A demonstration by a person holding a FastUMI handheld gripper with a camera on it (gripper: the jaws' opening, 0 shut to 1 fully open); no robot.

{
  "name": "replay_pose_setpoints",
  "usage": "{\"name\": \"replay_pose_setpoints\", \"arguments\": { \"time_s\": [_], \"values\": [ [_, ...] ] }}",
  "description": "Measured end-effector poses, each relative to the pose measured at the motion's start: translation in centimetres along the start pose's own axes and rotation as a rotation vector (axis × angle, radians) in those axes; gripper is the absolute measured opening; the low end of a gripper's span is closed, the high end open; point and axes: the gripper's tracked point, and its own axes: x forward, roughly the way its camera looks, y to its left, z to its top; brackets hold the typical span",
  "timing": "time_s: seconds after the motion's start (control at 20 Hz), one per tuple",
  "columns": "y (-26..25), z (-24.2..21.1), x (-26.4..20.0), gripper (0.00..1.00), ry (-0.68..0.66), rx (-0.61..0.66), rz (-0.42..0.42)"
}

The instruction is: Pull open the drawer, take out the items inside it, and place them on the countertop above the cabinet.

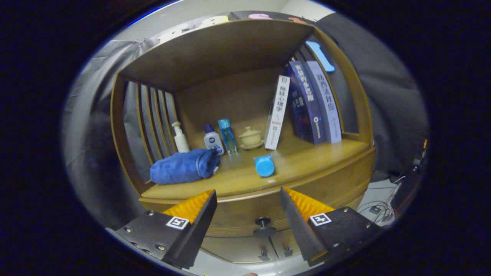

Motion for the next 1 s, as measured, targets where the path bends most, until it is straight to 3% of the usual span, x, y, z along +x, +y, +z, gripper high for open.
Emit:
{"name": "replay_pose_setpoints", "arguments": {
  "time_s": [0.45, 0.8, 1.0],
  "values": [
    [1.8, 11.6, -9.8, 0.98, -0.199, -0.195, -0.03],
    [0.3, 16.2, -16.7, 0.98, -0.282, -0.257, -0.133],
    [0.8, 15.8, -19.0, 0.96, -0.286, -0.217, -0.054]
  ]
}}
